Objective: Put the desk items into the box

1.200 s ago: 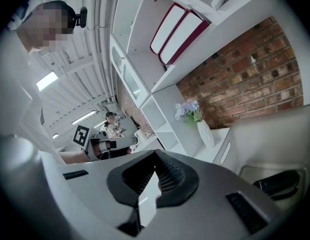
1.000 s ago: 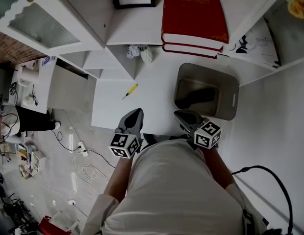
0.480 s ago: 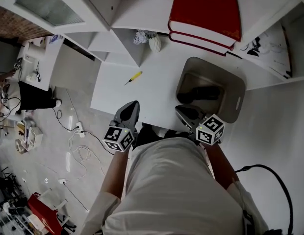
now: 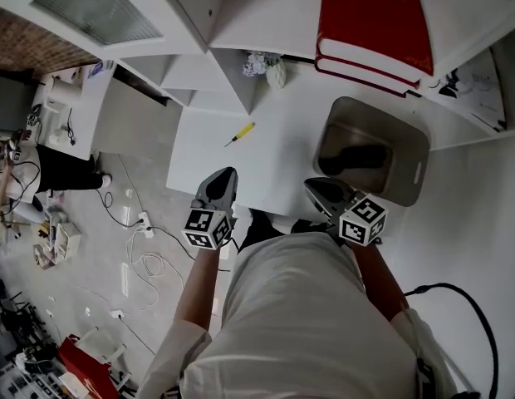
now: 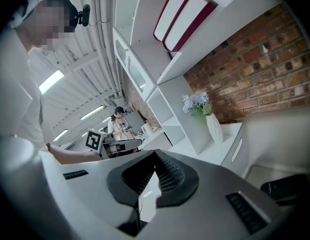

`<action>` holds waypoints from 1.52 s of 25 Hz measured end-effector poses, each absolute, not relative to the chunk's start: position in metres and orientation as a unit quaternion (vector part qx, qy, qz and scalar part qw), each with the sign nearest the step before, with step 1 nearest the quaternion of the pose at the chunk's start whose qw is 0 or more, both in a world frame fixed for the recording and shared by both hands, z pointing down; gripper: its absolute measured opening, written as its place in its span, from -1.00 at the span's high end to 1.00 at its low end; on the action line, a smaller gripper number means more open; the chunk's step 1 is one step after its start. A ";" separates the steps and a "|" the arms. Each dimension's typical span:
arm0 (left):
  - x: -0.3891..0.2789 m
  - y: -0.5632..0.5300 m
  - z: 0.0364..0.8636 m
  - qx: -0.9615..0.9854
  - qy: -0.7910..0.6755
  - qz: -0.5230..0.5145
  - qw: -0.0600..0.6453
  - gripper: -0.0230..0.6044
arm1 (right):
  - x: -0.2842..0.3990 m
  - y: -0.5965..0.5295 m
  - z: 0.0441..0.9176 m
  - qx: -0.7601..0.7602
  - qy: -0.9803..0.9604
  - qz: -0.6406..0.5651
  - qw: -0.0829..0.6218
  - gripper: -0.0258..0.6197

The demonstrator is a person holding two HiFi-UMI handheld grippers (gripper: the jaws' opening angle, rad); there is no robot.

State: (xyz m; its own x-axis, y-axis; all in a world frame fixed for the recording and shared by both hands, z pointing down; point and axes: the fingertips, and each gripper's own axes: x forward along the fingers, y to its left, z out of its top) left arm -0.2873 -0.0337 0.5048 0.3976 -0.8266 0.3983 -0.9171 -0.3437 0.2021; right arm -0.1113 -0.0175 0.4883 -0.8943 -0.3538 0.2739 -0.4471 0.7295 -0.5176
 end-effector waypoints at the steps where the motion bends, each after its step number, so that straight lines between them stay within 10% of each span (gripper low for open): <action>1: -0.293 -0.037 0.509 0.814 -0.532 0.122 0.197 0.86 | -0.116 -0.017 0.489 0.222 -0.925 0.299 0.078 0.92; 38: -0.350 -0.154 0.778 0.829 -0.304 0.408 0.231 0.45 | -0.180 -0.021 0.533 0.418 -0.829 0.364 0.078 0.92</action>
